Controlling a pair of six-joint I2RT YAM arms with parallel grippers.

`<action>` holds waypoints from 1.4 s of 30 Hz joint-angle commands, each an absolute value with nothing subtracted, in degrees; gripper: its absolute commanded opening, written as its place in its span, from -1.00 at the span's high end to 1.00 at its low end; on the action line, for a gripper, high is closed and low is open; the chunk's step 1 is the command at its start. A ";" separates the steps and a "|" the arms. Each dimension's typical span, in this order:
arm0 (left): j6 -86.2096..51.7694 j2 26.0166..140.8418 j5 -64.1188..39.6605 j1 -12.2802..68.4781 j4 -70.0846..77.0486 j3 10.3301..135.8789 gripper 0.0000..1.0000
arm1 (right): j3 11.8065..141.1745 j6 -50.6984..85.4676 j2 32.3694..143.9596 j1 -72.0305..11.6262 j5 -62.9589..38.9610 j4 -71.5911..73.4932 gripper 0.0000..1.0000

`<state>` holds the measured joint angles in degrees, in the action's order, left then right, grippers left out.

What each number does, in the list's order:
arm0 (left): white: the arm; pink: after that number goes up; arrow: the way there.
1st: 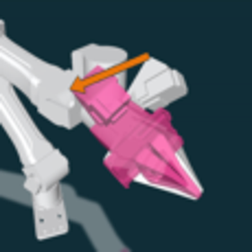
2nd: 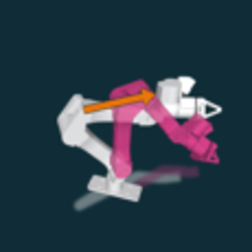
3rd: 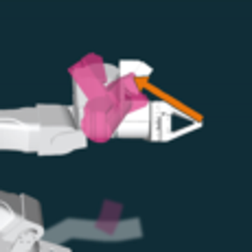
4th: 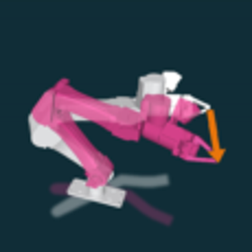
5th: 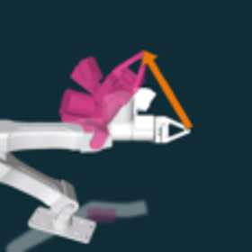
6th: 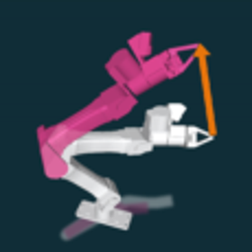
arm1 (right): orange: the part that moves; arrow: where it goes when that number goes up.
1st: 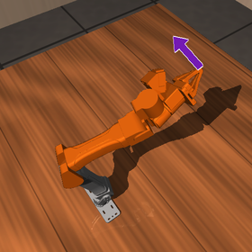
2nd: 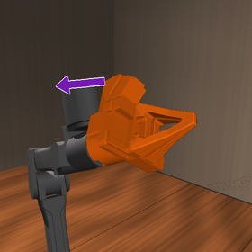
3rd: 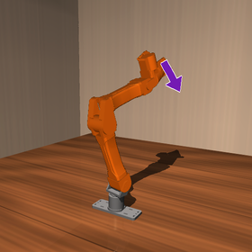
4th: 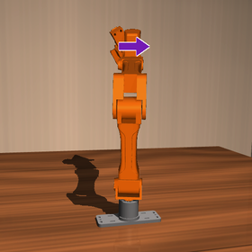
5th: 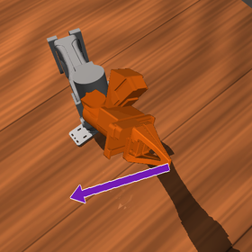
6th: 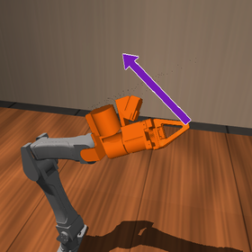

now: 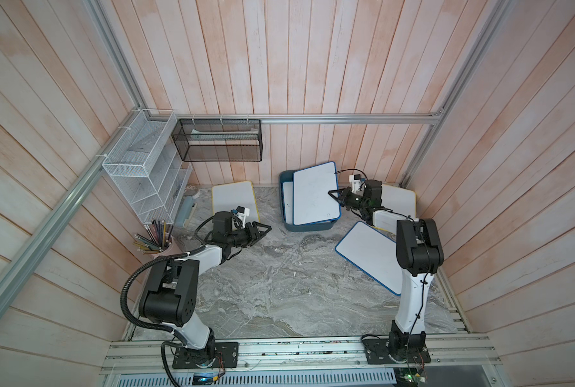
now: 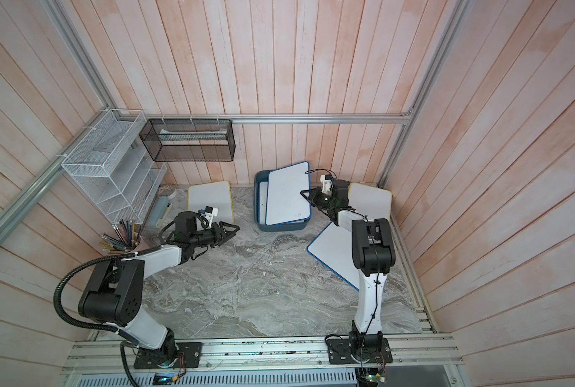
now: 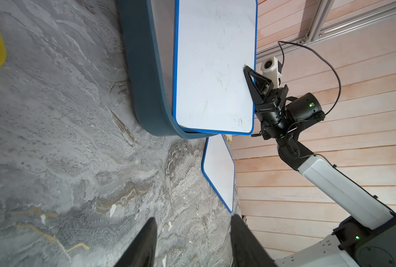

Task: Put the whiteboard into the storage box
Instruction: Place the whiteboard in the storage box.

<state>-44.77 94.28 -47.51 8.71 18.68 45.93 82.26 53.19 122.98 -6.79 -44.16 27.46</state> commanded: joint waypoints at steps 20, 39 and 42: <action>-44.03 90.63 -46.99 8.89 20.22 42.54 -0.08 | 96.34 47.98 130.56 -10.43 -46.38 19.01 0.64; -43.07 90.75 -46.38 8.89 17.94 45.21 -0.07 | 115.32 30.99 137.06 -12.91 -39.27 -10.17 0.30; -42.65 90.87 -46.28 8.96 17.41 45.69 -0.07 | 119.00 28.20 138.34 -13.61 -36.61 -14.92 0.28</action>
